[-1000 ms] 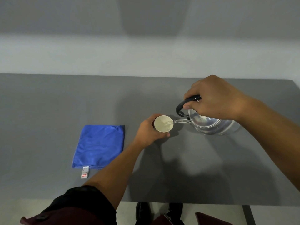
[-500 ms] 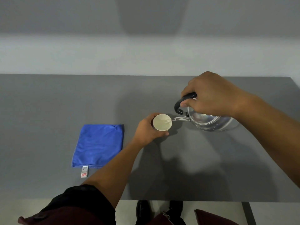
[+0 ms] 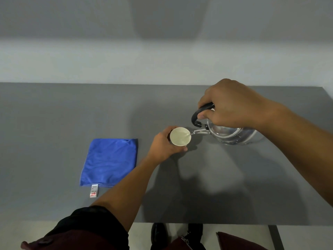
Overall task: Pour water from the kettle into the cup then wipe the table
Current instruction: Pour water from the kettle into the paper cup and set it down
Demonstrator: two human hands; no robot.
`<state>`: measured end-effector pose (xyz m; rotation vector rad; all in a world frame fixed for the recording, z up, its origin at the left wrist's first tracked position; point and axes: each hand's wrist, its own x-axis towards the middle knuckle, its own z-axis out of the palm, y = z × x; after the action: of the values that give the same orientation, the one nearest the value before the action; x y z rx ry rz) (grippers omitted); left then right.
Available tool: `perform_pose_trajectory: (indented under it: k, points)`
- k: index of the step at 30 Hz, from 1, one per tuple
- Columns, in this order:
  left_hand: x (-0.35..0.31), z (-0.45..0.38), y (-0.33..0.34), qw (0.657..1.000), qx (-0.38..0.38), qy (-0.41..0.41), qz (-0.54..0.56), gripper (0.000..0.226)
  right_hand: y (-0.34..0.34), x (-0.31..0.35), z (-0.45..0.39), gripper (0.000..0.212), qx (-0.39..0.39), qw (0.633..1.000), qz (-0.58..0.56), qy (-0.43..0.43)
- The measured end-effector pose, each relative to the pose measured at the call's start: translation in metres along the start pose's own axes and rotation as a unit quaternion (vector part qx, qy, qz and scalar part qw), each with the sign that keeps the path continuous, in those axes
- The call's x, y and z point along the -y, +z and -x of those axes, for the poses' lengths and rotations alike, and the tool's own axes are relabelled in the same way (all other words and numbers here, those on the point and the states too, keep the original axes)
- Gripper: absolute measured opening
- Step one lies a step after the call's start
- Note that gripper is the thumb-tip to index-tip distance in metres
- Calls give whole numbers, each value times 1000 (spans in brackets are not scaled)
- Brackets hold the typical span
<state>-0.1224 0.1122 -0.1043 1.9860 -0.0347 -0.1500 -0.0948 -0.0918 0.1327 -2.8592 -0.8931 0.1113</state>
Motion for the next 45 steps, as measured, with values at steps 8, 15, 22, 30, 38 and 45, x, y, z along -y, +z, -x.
perform_pose_trajectory:
  k: [8, 15, 22, 30, 38, 45]
  points:
    - [-1, 1, -1, 1000, 2, -5, 3, 79, 7, -8, 1, 17, -10, 1000, 3, -2]
    - [2, 2, -1, 1000, 2, 0, 3, 78, 25, -28, 19, 11, -40, 997, -60, 21]
    - [2, 4, -3, 1000, 2, -5, 19, 75, 39, -48, 40, 6, -112, 979, -160, 60]
    - [5, 9, -9, 997, 18, -16, 68, 87, 54, -62, 51, 19, -149, 948, -260, 109]
    - [-35, 1, -29, 998, 3, 26, 51, 97, 53, -79, 57, 11, -167, 927, -302, 149]
    - [-110, -26, -12, 993, 44, 100, 47, 59, 45, -99, 50, 18, -181, 904, -350, 167]
